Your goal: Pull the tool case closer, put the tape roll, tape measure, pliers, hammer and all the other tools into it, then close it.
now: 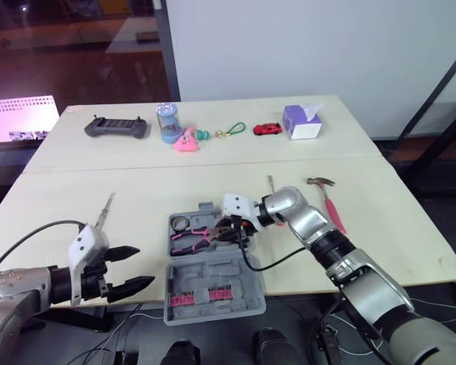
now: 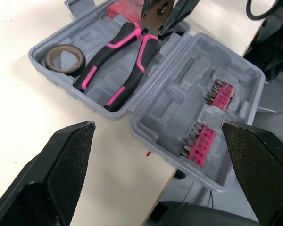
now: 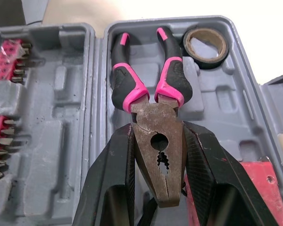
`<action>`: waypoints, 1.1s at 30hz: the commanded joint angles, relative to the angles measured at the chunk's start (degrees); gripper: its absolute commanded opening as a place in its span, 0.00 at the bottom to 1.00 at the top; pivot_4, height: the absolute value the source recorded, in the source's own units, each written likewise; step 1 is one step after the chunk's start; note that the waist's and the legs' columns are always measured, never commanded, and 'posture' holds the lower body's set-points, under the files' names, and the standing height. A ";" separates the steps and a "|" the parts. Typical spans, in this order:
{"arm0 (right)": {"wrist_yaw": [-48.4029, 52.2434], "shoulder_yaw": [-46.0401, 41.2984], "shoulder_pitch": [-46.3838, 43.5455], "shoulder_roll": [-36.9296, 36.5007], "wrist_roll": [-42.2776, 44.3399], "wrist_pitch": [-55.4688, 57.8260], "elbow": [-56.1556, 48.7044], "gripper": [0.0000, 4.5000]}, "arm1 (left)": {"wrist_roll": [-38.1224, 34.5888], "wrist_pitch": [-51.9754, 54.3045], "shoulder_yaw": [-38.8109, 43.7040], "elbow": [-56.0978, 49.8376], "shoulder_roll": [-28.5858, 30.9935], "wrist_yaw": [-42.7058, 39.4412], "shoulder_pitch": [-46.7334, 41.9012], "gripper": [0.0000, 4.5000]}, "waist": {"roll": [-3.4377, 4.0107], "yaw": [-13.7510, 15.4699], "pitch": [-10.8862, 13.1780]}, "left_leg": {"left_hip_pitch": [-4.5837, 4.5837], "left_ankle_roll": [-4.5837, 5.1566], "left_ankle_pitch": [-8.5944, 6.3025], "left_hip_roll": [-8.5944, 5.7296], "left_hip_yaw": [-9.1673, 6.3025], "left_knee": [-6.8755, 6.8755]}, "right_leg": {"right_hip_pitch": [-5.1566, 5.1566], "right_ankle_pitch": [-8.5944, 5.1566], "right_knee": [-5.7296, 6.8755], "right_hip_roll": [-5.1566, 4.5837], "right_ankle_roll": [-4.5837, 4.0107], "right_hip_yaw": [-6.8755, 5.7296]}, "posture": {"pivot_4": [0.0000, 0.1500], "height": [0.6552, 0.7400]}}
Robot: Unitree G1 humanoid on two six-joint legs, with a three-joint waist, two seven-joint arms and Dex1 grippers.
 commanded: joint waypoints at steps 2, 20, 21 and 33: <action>-0.70 -1.32 0.00 1.21 -0.25 -0.38 -0.31 0.61 | 0.89 -0.55 -1.74 0.55 2.23 0.20 -3.28 1.00 | 0.00 0.07 0.00 | -0.01 0.00 0.00 0.00 0.00 0.01 | 0.00 0.00 0.00 0.00 0.00 0.00 | 1.00 1.00; -3.72 -8.28 5.28 3.25 7.93 10.67 -14.00 0.57 | 5.46 -8.37 -7.35 5.76 -1.03 4.25 -11.17 1.00 | 0.01 0.10 0.00 | -0.03 0.00 0.00 0.00 0.00 0.01 | -0.02 0.00 0.00 0.00 0.00 0.00 | 1.00 1.00; -4.47 -7.83 5.38 3.44 7.27 10.40 -13.60 0.47 | 6.27 -8.94 -7.32 5.94 -1.66 5.67 -11.65 1.00 | 0.01 0.13 0.00 | -0.03 -0.01 0.00 0.00 0.00 0.01 | -0.02 0.00 0.00 0.00 0.00 0.00 | 1.00 1.00; -10.84 -2.60 5.63 6.06 -0.08 10.94 0.11 0.01 | 4.22 -6.95 -7.39 6.72 -0.70 3.16 -12.29 1.00 | 0.00 0.07 0.00 | -0.02 -0.01 0.01 0.00 0.01 0.03 | -0.01 0.00 0.00 0.00 0.01 0.00 | 1.00 1.00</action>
